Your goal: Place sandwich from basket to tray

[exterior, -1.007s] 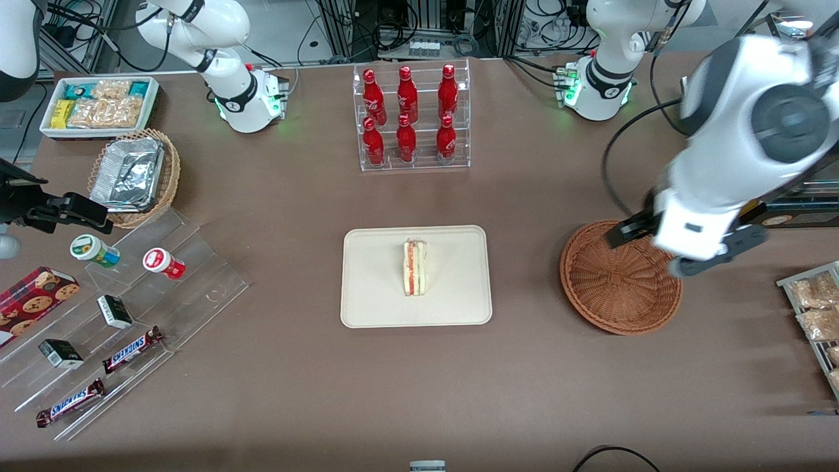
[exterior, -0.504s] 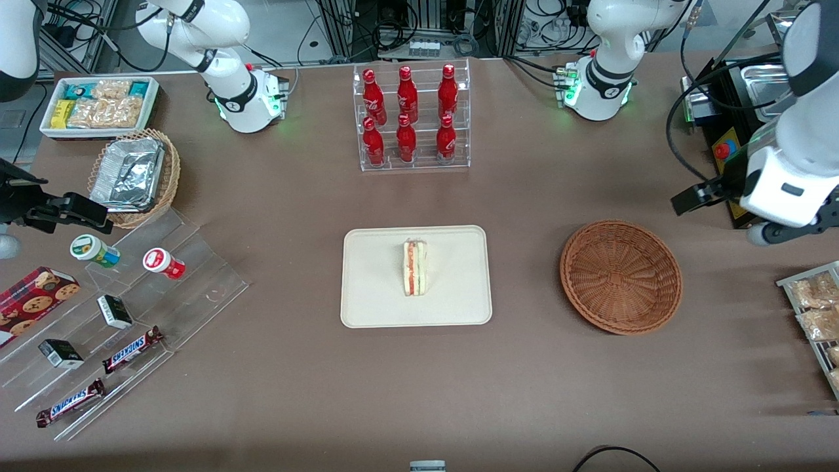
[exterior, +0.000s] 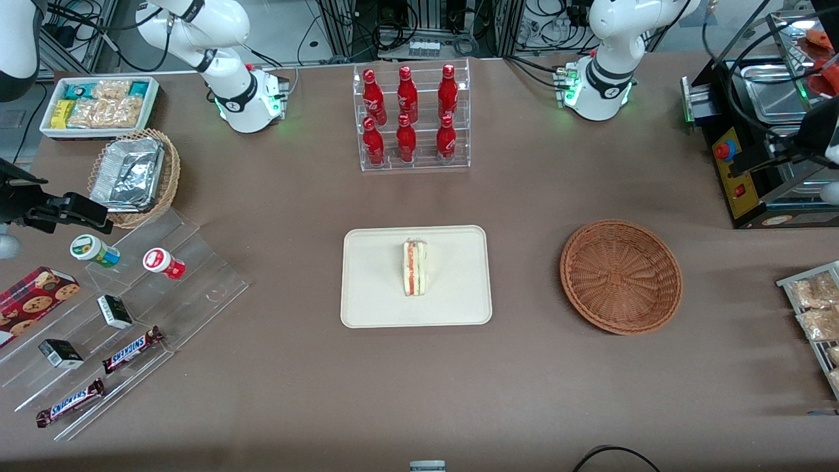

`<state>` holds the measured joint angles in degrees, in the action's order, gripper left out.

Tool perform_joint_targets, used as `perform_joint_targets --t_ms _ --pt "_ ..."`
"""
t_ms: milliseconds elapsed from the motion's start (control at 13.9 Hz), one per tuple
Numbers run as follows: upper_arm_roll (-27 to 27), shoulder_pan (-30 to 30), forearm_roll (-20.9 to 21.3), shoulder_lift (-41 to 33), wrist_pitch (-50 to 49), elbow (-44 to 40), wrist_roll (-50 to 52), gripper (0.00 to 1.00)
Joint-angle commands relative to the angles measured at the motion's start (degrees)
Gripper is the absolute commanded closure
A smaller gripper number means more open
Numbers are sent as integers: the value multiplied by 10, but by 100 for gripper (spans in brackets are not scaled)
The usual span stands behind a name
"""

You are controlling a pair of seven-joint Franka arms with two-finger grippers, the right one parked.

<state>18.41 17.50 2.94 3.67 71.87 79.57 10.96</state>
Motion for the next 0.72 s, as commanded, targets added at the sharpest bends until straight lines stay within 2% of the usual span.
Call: perform_joint_targets --t_ms 0,216,288,647 --pt "-52 -36 -12 -40 -6 38 -45 1" --pt "-225 -191 -12 -73 -5 66 -65 1" --pt "-244 -207 -12 -86 -2 78 -69 1" --pt "-247 -205 -22 -138 24 132 -106 1"
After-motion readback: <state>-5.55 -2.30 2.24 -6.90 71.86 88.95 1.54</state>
